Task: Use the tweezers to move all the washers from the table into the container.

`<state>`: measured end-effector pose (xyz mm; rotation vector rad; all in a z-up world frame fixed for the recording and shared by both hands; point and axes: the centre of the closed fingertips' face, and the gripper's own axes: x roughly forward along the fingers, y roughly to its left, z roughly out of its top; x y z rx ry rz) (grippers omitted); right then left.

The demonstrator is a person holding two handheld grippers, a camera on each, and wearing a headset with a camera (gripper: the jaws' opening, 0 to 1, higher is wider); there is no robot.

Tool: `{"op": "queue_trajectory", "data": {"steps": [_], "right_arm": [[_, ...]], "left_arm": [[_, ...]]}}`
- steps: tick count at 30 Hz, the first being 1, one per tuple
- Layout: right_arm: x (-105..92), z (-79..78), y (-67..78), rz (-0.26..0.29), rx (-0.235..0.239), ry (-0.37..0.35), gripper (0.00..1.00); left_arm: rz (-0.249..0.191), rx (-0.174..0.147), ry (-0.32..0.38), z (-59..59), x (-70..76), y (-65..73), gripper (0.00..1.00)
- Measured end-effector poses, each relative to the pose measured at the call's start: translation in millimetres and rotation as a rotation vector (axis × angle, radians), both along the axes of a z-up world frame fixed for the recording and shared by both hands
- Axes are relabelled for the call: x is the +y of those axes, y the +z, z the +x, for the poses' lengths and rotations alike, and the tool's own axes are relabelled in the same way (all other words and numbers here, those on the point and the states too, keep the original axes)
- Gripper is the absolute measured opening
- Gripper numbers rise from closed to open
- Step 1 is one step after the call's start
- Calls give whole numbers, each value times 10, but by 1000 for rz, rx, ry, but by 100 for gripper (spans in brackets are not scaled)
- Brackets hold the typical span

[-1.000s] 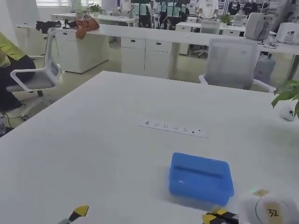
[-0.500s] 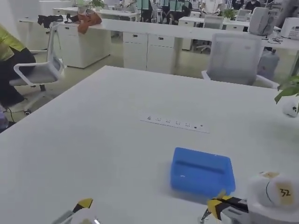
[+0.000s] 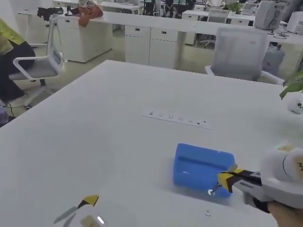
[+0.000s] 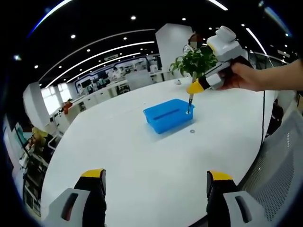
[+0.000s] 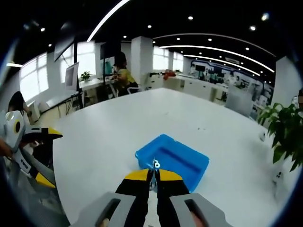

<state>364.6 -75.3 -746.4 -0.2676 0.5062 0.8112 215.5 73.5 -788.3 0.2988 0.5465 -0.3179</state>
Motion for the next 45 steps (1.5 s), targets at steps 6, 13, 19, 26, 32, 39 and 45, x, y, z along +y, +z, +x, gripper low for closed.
{"op": "queue_trajectory", "data": {"steps": [6,13,19,26,32,39,45], "right_arm": [[53,148,104,14,-30,-6,1],[182,330,164,27,-55,-2,1],[271,457,63,12,-54,5,1],[341,536,-150,-20,-26,13,1],[404,588,-304,-38,2,26,1],[440,648,-462,-59,25,35,1],[427,659,-559,-67,47,34,1]], "left_arm": [[7,4,-3,-7,-2,-5,90],[11,10,2,-6,14,-19,89],[16,17,1,-7,14,-37,89],[18,33,17,-3,44,-66,89],[22,42,12,-7,35,-87,89],[20,51,13,-8,37,-97,88],[14,52,19,-4,45,-95,88]]}}
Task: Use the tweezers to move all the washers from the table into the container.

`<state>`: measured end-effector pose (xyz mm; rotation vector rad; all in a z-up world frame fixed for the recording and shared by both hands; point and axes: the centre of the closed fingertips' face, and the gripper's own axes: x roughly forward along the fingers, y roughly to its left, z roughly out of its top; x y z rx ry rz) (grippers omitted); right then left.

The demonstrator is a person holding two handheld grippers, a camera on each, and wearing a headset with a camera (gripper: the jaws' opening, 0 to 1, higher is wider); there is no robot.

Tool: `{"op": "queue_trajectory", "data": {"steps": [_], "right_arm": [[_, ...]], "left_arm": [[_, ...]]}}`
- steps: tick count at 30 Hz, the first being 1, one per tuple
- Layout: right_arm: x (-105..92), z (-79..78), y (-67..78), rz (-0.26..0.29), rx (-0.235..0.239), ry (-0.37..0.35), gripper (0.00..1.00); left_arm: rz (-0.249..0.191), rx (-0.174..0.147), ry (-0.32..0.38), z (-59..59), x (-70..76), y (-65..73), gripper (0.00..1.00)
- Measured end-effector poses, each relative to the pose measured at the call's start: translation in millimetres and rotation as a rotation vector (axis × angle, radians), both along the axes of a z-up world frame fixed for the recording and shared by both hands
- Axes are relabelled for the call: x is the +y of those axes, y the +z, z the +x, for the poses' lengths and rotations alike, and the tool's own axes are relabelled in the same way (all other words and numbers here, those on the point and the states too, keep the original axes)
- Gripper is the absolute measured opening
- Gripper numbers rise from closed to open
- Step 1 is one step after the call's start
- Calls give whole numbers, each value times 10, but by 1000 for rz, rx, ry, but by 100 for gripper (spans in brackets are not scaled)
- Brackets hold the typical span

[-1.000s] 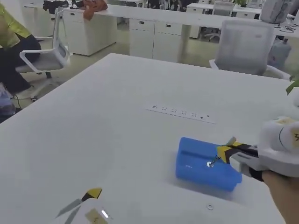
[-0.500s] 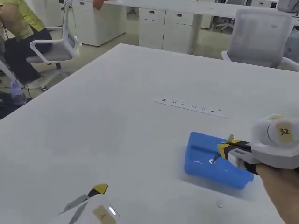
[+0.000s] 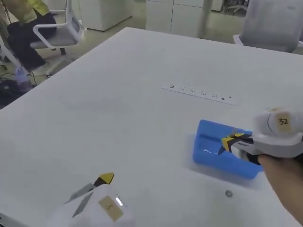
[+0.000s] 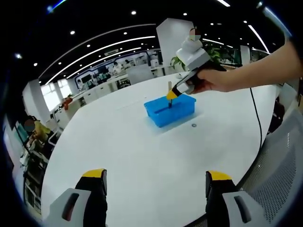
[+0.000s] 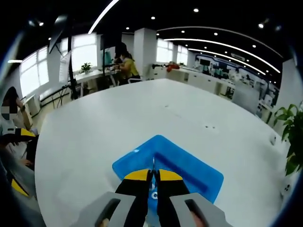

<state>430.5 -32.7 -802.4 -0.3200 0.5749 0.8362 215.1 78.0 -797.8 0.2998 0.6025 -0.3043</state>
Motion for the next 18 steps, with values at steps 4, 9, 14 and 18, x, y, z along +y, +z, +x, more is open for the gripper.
{"op": "queue_trajectory", "data": {"steps": [4,9,14,18], "right_arm": [[7,-6,-20,-6,4,5,1],[18,-6,-33,-11,6,8,1],[13,-13,-56,-13,19,4,1],[0,-19,-70,-19,22,4,1]], "left_arm": [[7,3,-2,-1,3,-7,87],[9,2,3,0,14,-5,87],[8,-4,8,3,22,6,87],[10,-5,11,4,31,8,87]]}}
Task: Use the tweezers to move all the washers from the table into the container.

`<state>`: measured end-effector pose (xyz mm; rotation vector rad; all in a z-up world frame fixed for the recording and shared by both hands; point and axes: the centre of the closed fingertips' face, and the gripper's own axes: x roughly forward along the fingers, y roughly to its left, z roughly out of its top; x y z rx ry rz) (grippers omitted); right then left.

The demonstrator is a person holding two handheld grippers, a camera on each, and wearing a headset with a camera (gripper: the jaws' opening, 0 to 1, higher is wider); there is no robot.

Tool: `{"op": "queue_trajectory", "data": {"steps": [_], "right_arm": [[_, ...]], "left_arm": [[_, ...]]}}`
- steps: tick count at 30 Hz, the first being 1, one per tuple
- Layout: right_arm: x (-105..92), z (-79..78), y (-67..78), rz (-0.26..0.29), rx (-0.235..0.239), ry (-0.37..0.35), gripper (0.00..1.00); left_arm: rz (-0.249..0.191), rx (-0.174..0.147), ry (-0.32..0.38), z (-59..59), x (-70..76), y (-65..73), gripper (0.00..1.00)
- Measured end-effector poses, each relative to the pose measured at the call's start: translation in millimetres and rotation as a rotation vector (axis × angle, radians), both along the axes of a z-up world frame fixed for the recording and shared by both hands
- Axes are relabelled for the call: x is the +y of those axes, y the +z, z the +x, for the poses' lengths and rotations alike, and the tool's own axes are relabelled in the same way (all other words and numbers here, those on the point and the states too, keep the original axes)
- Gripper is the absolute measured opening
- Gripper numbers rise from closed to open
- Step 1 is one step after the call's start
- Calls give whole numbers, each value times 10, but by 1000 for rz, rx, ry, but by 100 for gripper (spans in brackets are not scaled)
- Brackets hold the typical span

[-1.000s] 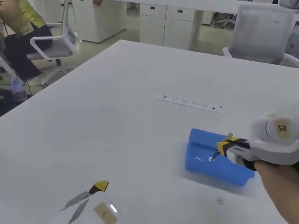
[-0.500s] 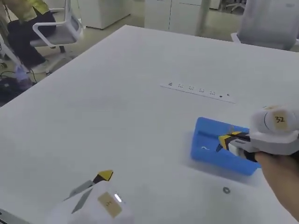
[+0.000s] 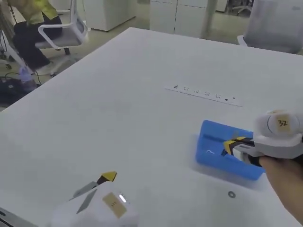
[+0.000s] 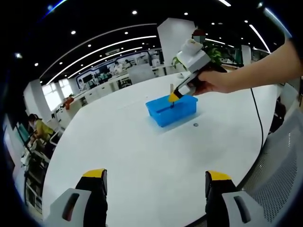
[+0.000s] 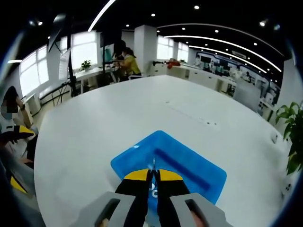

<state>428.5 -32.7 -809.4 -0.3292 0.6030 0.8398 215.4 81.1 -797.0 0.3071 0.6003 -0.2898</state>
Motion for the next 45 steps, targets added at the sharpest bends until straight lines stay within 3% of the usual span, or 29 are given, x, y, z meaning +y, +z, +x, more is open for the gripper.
{"op": "queue_trajectory", "data": {"steps": [14,20,27,34,39,45], "right_arm": [[-24,2,43,14,4,-35,2],[-61,-24,188,29,-33,-42,2],[-113,-39,495,86,-85,-54,2],[-174,-180,792,141,-128,-54,2],[-211,-315,894,165,-142,-50,2],[-281,-425,842,170,-125,-48,2]], "left_arm": [[2,-5,4,1,14,6,87],[3,-10,-2,-1,2,16,87],[0,-15,4,4,12,21,87],[-10,-24,2,7,3,44,87],[-29,-35,4,12,-7,74,87],[-32,-41,-1,14,-18,82,88]]}}
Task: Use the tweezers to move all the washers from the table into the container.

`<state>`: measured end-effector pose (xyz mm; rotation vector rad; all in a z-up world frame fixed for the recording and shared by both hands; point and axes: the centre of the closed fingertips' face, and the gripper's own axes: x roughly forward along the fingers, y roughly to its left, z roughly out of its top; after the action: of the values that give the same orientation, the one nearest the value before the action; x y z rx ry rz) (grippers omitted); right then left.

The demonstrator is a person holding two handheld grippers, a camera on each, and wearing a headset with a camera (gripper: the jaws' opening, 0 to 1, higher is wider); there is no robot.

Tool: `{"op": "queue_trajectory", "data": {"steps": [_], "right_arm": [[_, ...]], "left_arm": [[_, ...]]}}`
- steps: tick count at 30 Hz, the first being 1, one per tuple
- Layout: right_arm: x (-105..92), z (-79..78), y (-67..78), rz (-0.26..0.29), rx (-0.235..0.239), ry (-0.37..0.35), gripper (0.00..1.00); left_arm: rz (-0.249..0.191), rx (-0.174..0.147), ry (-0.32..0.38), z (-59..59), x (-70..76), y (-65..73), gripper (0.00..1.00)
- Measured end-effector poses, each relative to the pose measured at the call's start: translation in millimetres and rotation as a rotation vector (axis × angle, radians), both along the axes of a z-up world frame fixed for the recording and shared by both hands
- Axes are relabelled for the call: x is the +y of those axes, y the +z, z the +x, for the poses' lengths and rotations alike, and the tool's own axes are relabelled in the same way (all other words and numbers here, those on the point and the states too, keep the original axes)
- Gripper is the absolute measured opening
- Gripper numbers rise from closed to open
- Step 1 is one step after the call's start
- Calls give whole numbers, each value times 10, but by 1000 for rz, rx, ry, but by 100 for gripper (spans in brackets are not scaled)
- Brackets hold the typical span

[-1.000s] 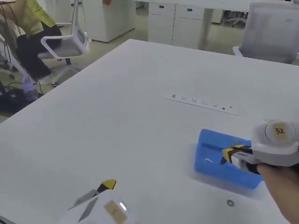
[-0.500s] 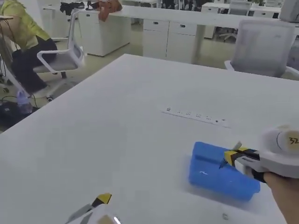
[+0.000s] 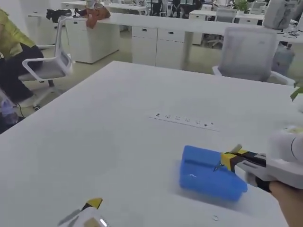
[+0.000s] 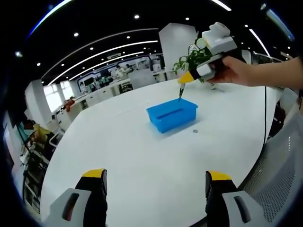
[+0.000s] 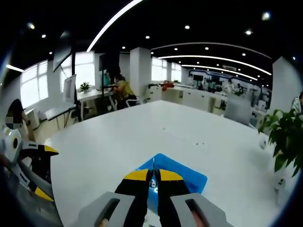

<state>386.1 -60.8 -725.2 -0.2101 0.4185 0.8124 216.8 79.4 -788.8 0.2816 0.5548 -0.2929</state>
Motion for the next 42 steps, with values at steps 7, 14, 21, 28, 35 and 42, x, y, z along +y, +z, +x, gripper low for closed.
{"op": "queue_trajectory", "data": {"steps": [7,14,21,28,35,42], "right_arm": [[-88,-157,-282,-13,62,-9,2],[-135,-306,-594,-51,125,-7,2],[-189,-348,-795,-90,159,-15,2],[-193,-331,-880,-111,168,-18,2],[-165,-334,-925,-120,169,-15,2],[-161,-328,-921,-134,147,-9,2]], "left_arm": [[-4,-1,4,4,6,6,87],[-17,2,14,7,15,11,87],[-7,6,10,1,14,2,87],[-1,5,10,3,17,0,87],[-3,4,19,8,34,3,86],[3,10,13,5,35,-18,86]]}}
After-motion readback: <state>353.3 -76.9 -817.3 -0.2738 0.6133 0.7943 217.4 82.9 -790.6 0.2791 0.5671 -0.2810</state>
